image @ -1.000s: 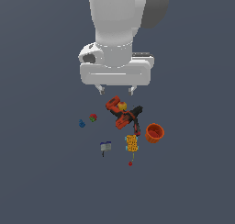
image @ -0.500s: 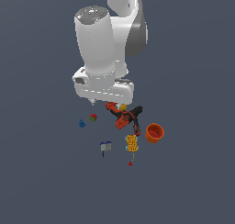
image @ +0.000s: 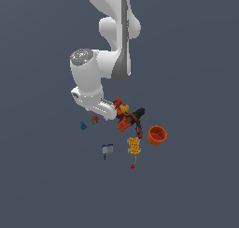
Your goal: Pick up a designated object from a clutter of objects.
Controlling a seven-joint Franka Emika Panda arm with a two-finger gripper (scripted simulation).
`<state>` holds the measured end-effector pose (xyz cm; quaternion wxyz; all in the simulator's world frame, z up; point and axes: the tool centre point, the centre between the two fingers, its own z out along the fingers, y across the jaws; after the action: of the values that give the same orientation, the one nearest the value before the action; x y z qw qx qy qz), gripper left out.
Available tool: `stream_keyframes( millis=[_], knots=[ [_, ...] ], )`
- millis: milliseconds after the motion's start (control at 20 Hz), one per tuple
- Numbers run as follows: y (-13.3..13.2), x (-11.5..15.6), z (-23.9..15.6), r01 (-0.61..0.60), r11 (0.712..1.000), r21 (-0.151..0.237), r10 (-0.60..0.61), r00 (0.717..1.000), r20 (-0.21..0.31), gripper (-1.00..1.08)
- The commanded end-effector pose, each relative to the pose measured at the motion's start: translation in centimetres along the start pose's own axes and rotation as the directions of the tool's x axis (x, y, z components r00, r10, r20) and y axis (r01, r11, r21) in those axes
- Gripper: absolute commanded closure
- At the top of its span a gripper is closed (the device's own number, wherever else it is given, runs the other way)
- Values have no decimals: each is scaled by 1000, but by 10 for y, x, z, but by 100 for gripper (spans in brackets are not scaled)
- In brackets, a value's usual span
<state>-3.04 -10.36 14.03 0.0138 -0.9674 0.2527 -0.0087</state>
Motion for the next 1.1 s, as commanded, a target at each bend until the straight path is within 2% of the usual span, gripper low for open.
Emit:
stream_keyframes(
  millis=[0, 450, 1050],
  knots=[
    [17, -5, 20, -57, 998, -7, 57, 998, 2, -92],
    [54, -21, 60, -176, 984, -29, 176, 984, 4, -92],
    [59, -24, 74, -190, 981, -32, 190, 982, 4, -92]
  ],
)
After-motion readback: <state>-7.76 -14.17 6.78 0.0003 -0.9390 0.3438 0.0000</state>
